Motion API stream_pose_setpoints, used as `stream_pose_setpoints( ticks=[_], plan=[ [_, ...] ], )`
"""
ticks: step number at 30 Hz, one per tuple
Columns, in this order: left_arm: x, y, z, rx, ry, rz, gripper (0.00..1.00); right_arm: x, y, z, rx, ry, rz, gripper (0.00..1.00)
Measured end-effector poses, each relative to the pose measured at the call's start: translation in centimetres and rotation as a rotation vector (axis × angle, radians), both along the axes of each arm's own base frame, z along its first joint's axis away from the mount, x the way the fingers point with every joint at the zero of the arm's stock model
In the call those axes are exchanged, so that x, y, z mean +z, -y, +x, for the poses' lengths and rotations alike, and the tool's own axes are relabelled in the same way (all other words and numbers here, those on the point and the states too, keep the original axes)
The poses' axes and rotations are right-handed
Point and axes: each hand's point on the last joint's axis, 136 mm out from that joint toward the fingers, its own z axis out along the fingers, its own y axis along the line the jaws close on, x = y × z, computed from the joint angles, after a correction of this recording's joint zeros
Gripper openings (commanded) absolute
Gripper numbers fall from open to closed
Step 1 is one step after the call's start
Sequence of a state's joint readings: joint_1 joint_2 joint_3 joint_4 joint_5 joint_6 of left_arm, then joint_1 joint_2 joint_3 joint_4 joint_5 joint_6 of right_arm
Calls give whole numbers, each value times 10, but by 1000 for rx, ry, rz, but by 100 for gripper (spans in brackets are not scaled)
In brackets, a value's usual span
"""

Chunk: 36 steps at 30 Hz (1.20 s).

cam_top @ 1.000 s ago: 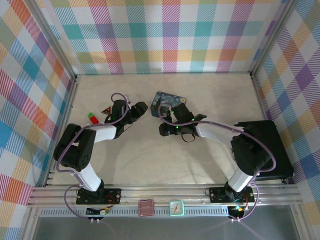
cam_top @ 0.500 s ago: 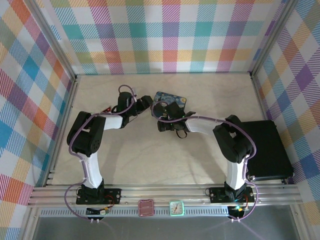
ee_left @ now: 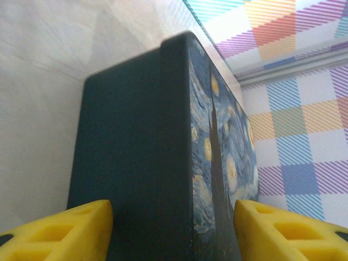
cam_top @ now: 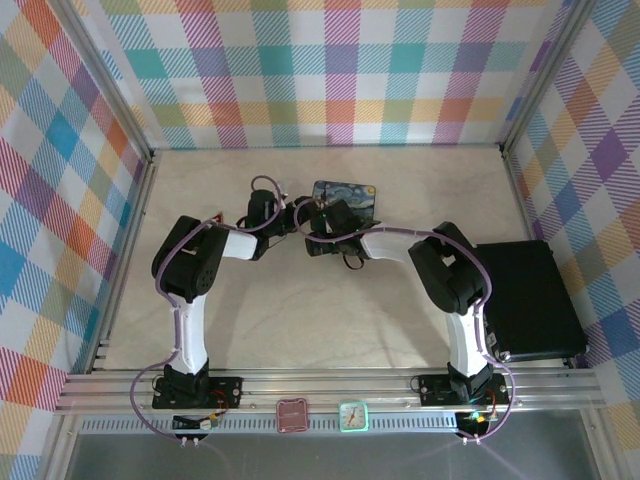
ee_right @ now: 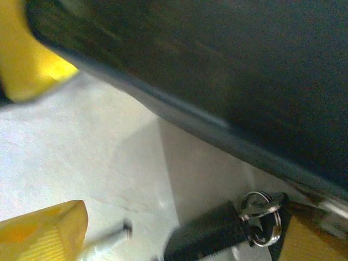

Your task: Unlock the padlock with the key

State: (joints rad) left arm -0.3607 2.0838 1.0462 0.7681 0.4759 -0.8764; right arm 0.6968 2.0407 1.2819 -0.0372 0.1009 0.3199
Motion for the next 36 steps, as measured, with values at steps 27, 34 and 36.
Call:
stream_pose_setpoints(
  ticks=[27, 34, 36],
  plan=[
    [120, -76, 7, 130, 162, 7, 64, 101, 13, -33, 39, 65, 165, 87],
    [163, -105, -38, 159, 244, 253, 73, 127, 105, -32, -99, 125, 114, 90],
    [167, -120, -57, 196, 265, 332, 84, 124, 145, -26, -180, 139, 66, 91]
  ],
)
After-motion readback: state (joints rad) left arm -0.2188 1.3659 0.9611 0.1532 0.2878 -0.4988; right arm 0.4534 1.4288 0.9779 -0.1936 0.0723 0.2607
